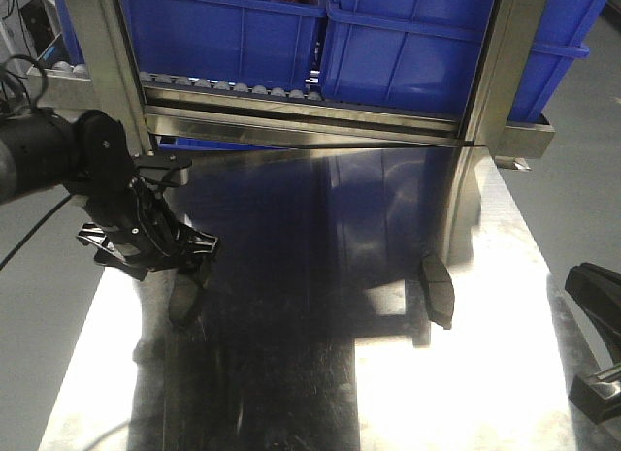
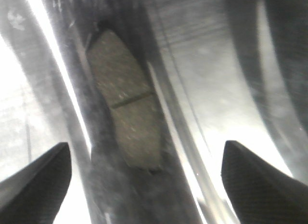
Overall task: Move and align brake pads A on conveyor
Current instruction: 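Lower the left gripper onto the brake pad nearest it, then close the left gripper on the brake pad and lift it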
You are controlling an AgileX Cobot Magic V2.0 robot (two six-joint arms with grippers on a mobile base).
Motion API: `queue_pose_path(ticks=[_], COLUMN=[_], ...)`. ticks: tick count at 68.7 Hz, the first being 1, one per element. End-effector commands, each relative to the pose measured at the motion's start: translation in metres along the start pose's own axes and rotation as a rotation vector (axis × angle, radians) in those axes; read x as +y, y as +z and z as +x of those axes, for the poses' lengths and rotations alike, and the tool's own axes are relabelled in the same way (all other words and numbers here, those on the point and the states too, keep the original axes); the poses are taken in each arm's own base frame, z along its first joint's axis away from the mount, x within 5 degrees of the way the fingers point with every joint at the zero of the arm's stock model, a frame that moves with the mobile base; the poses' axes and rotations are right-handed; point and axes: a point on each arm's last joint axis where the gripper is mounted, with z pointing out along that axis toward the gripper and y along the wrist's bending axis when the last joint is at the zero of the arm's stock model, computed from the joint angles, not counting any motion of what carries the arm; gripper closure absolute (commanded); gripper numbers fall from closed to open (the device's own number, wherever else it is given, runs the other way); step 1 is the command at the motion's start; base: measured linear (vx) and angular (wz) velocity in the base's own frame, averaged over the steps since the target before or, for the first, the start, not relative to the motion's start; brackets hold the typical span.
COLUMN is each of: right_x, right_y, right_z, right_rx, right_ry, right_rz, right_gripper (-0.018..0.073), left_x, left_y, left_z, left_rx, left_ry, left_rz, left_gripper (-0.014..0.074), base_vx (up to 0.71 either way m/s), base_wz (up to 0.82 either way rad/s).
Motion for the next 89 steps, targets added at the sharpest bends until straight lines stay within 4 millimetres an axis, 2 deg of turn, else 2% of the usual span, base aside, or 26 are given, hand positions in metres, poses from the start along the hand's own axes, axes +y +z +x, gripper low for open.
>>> queue_pose_path(ticks=[1,15,55,72,82,89], right_x=[-0.001,-0.001,-0.001,-0.001,-0.001,-0.001], right_y=[-0.002,-0.002,-0.002,-0.002,-0.002,-0.002], right_z=[-0.016,-0.016,-0.016,-0.016,-0.016,-0.016], right_rx=[-0.096,-0.096,-0.096,-0.096,-0.096,-0.096], right_ry=[-0.008,-0.008,-0.008,-0.008,-0.008,-0.008], right_rz=[0.018,0.018,0.018,0.018,0.018,0.018], right_gripper=[0.0567,0.0567,0.0567,0.0567,0.0567,0.0567], left_x=[-0.001,0.003,0.005,0.005,0.005,0.005], left_y=[-0.016,0.001,0.020,0.021,0.021,0.021], left_z=[-0.008,-0.010,-0.014,-0.014,-0.015,-0.015], left_rx=[-0.080,-0.044,-0.036,-0.034,-0.036,-0.035], left_ry=[-0.010,-0.011,-0.009,-0.009,-0.006,-0.006], left_rz=[-0.030,-0.056,-0.056,-0.057,-0.057,-0.057], left_gripper=[0.0006,0.0006,0.0006,0.0006,0.0059,0.0154], base_vx=[0.00,0.00,0.00,0.00,0.00,0.00], base_wz=[0.00,0.00,0.00,0.00,0.00,0.00])
